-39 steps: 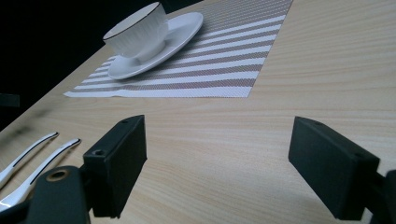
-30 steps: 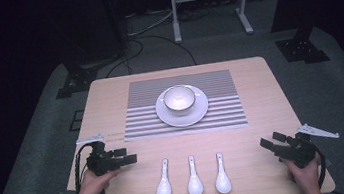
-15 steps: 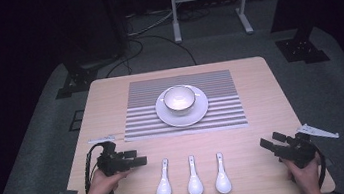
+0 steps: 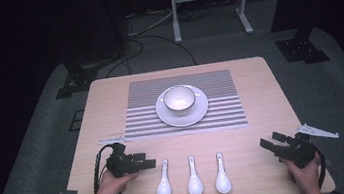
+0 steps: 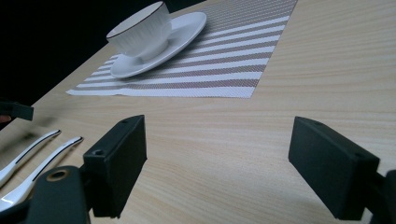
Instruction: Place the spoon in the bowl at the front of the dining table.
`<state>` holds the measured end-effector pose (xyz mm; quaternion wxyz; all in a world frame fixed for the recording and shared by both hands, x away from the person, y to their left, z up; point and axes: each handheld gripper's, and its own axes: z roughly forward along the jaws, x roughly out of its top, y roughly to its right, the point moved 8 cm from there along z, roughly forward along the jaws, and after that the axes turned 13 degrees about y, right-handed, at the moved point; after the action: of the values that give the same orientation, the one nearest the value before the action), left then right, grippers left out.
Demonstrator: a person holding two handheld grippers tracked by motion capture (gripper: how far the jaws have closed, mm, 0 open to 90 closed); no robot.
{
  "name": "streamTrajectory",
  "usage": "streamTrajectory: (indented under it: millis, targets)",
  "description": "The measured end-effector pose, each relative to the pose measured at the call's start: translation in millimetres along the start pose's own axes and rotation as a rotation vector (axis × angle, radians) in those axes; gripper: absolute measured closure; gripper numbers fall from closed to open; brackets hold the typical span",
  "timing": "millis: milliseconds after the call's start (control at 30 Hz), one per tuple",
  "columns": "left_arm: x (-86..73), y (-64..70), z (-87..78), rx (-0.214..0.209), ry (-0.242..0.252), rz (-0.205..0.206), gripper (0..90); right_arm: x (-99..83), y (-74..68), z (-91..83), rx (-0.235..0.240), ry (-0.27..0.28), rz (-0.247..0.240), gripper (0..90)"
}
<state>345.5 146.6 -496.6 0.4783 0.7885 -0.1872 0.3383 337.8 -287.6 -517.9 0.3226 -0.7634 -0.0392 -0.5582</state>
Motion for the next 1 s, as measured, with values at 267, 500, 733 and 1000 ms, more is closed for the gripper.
streamTrajectory:
  millis: [267, 500, 733, 1000]
  targets:
    - [-3.4, 4.7, 8.1, -0.010, -0.016, -0.015, 5.0, -0.1, -0.5, 0.0, 0.003, -0.002, -0.001, 18.3]
    - [-7.8, 8.4, 17.4, -0.003, -0.035, -0.017, 6.9, -0.3, -0.9, 0.3, 0.006, -0.004, -0.003, 18.3]
    - [-13.1, 10.0, 25.3, 0.005, -0.062, -0.009, 10.6, -0.2, -1.3, 0.2, 0.008, -0.004, -0.003, 18.3]
    - [-18.0, 11.1, 30.6, 0.010, -0.082, 0.012, 19.3, -0.7, -1.9, 0.5, 0.009, -0.009, -0.010, 18.3]
